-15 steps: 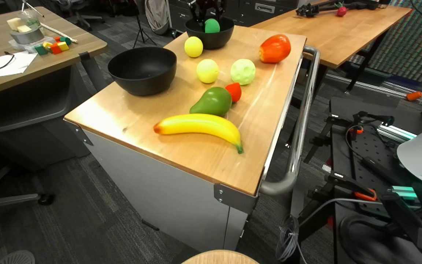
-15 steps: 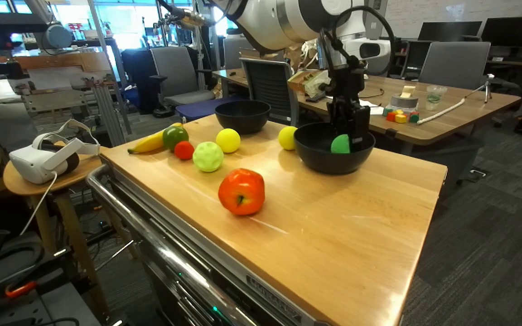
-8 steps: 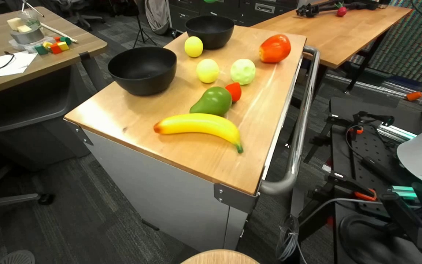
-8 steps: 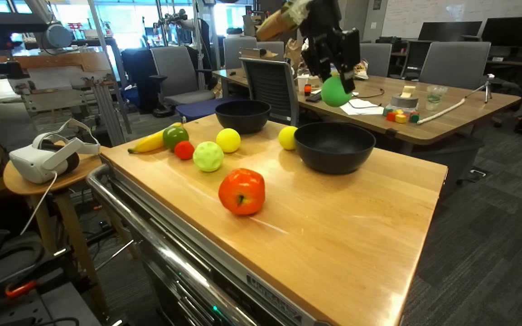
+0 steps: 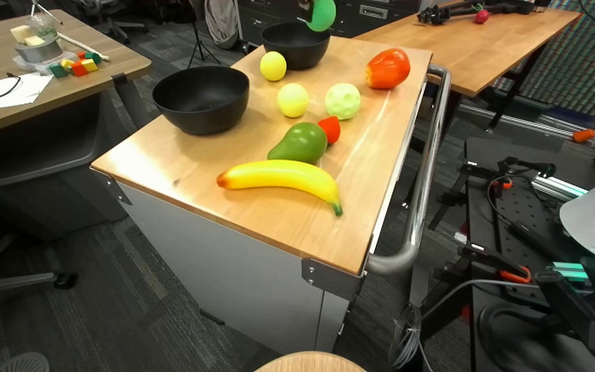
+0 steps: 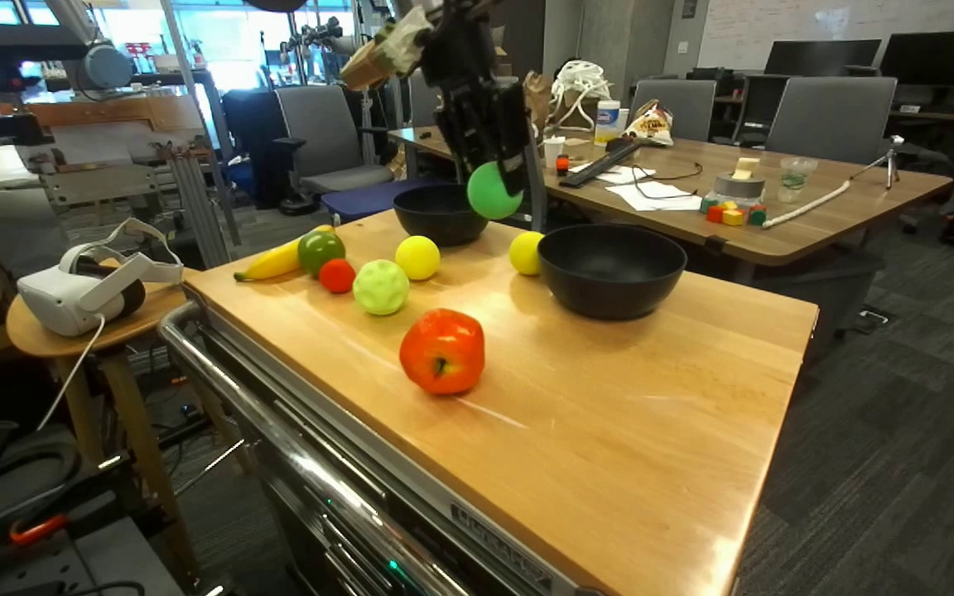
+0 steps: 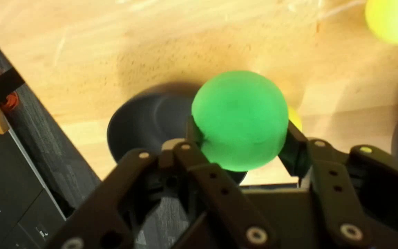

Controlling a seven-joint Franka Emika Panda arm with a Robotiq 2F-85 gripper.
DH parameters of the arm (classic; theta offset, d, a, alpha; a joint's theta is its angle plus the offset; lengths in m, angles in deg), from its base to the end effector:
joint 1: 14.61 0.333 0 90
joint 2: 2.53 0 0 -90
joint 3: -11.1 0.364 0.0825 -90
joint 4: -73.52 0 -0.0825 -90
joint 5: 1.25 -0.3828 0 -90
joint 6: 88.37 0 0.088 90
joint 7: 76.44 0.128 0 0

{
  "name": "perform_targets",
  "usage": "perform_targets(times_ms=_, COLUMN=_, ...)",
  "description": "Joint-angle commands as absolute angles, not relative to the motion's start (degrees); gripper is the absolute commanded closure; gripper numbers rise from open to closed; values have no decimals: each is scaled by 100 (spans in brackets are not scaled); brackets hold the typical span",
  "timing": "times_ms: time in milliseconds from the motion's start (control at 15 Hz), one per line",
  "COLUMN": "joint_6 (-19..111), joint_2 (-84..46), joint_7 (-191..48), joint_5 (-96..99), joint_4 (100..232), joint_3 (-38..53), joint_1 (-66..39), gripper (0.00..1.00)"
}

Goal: Remove the fruits from the left and right bowl respectively and put them on the table

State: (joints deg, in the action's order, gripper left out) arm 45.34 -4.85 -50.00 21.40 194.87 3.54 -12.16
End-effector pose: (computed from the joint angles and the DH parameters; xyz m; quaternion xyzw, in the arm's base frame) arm 0.5685 -0.0625 0.4414 0.9730 -0.1471 0.1130 0.1374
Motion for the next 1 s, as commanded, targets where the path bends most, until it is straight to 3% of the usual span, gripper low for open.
perform_targets(times_ms=0, joint_6=5165, joint_2=303, joint_7=-4496, joint_5=2309, joint_4=20961, joint_3=605, joint_1=-1341, gripper=71)
perform_targets(times_ms=533, joint_6=6662, joint_2=1139, joint_7=-4652, joint_5=2360, joint_4=23007, joint_3=841, joint_1=-1794, gripper=71)
perform_targets(times_ms=667, joint_6=6667, joint_2=1509, joint_7=-4900, joint_5=2480, joint_4=23291, joint_3=883, joint_1=-2026, gripper=21)
perform_targets(times_ms=733, joint_6=6620, joint_2=1755, joint_7=-5059, joint_5=2546, joint_4=23407, joint_3=902, joint_1=-2147, gripper=20)
perform_targets(times_ms=867, joint_6=6400, joint_2=1993, joint_7=-5533, joint_5=2596, joint_4=23103, joint_3=906, joint_1=-2362, gripper=7)
perform_targets(times_ms=933, joint_6=6359, joint_2=2355, joint_7=-5669, joint_5=2827, joint_4=23140, joint_3=495, joint_1=-2161, gripper=0)
